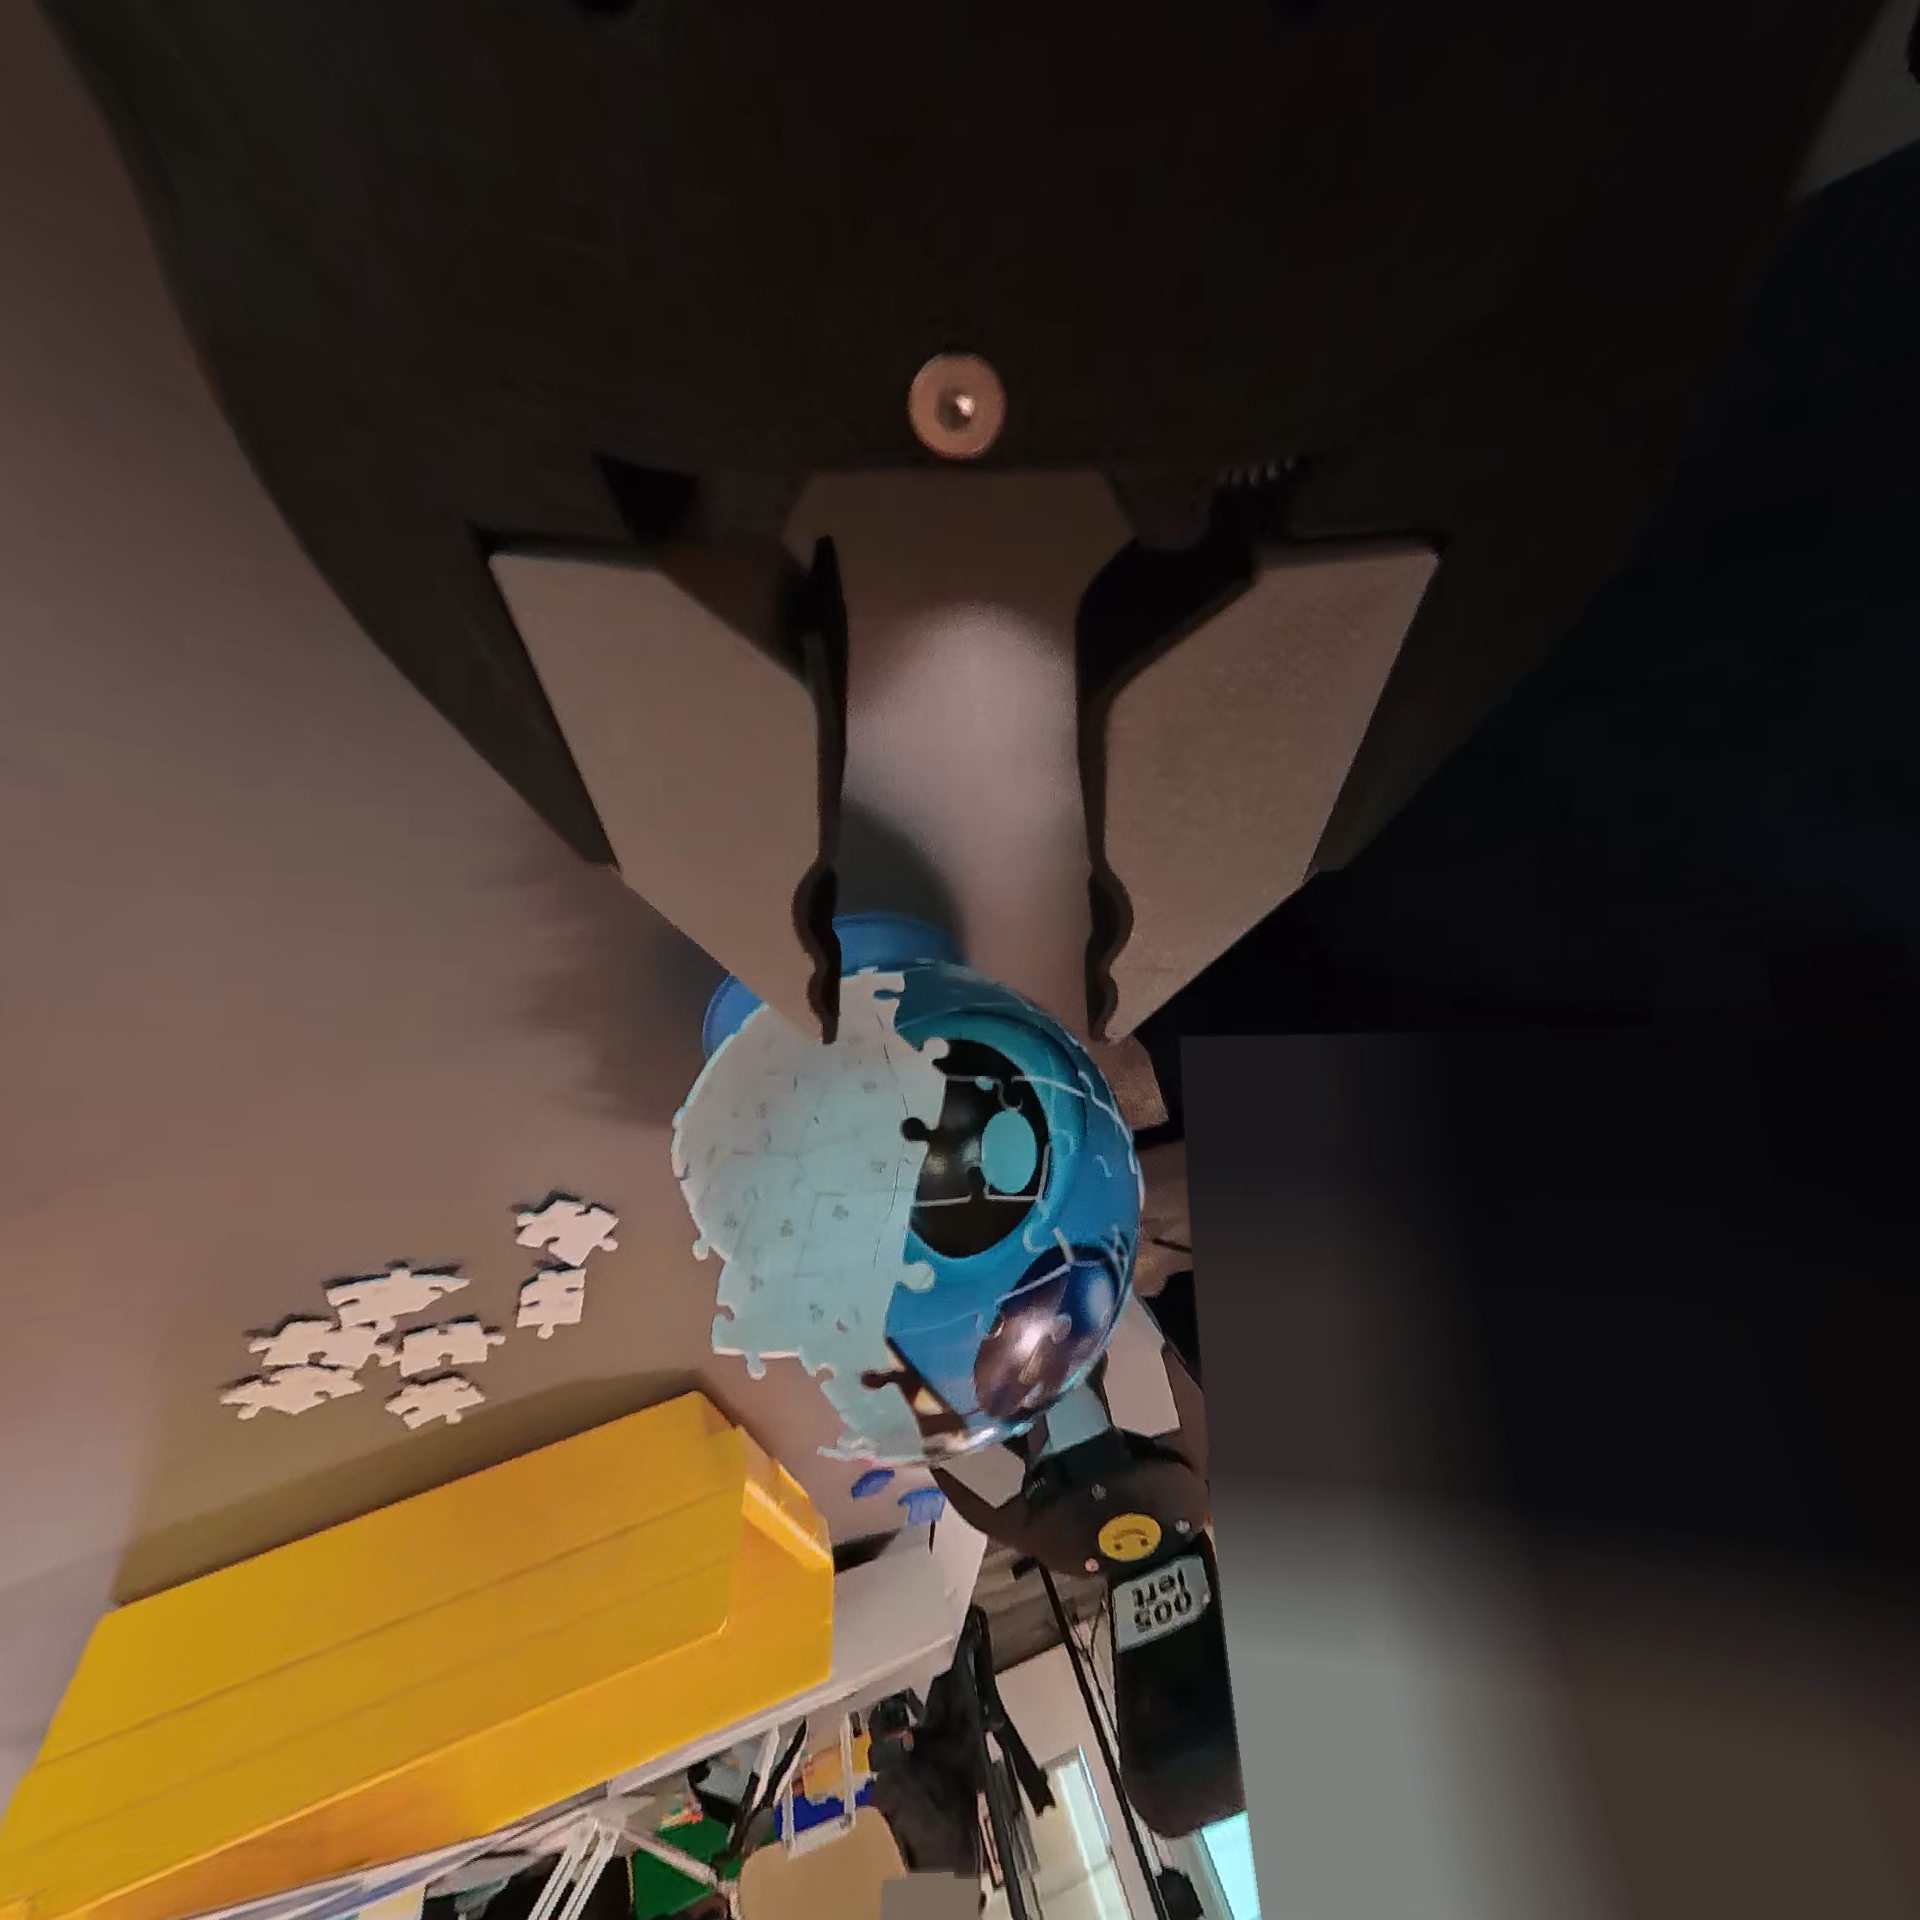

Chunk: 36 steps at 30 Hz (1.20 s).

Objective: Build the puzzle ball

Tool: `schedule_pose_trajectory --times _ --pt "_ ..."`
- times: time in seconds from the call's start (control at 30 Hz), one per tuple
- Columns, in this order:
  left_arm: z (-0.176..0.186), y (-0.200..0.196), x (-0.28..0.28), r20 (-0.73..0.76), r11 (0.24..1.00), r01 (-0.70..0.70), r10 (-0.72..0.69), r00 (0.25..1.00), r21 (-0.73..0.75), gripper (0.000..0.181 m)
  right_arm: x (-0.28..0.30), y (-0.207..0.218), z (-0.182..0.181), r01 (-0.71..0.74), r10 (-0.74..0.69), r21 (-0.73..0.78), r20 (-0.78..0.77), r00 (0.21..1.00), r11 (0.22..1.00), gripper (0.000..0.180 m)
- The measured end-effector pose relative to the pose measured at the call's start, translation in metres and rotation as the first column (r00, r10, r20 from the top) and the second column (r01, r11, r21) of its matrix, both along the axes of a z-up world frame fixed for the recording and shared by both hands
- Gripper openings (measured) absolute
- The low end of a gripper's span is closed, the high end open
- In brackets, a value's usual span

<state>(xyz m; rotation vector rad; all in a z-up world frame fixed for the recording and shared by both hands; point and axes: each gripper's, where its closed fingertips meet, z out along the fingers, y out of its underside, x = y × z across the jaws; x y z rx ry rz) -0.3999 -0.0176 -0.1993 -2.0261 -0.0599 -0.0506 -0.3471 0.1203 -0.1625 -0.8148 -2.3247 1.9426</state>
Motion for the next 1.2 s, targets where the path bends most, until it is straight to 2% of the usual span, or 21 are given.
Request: schedule_pose_trajectory --times 0.23,0.37,0.5,0.67,0.93,1.2 --pt "-0.003 -0.006 -0.011 0.027 0.998 -0.056 0.056 0.998 0.014 0.079 0.002 0.008 0.000 0.075 -0.074 0.023 -0.054 0.996 0.997 0.049" --pt "0.027 -0.011 -0.033 -0.021 0.991 -0.088 0.091 0.996 0.100 0.080 -0.013 0.023 0.005 0.186 -0.185 0.009 -0.086 0.979 0.982 0.062" --pt "0.058 -0.015 -0.055 -0.109 0.979 -0.096 0.117 0.987 0.182 0.080 -0.031 0.046 0.024 0.316 -0.319 -0.046 -0.151 0.935 0.948 0.066" --pt "0.089 -0.009 -0.074 -0.192 0.954 -0.044 0.105 0.976 0.298 0.079 -0.049 0.059 0.042 0.382 -0.381 -0.037 -0.206 0.901 0.923 0.069" --pt "0.063 0.011 -0.093 -0.153 0.946 0.037 0.014 0.988 0.322 0.077 -0.087 0.059 0.034 0.382 -0.338 0.153 -0.251 0.907 0.911 0.070" --pt "0.060 0.028 -0.089 -0.162 0.941 0.100 -0.049 0.986 0.322 0.077 -0.094 0.072 0.022 0.363 -0.339 0.081 -0.217 0.915 0.928 0.070"
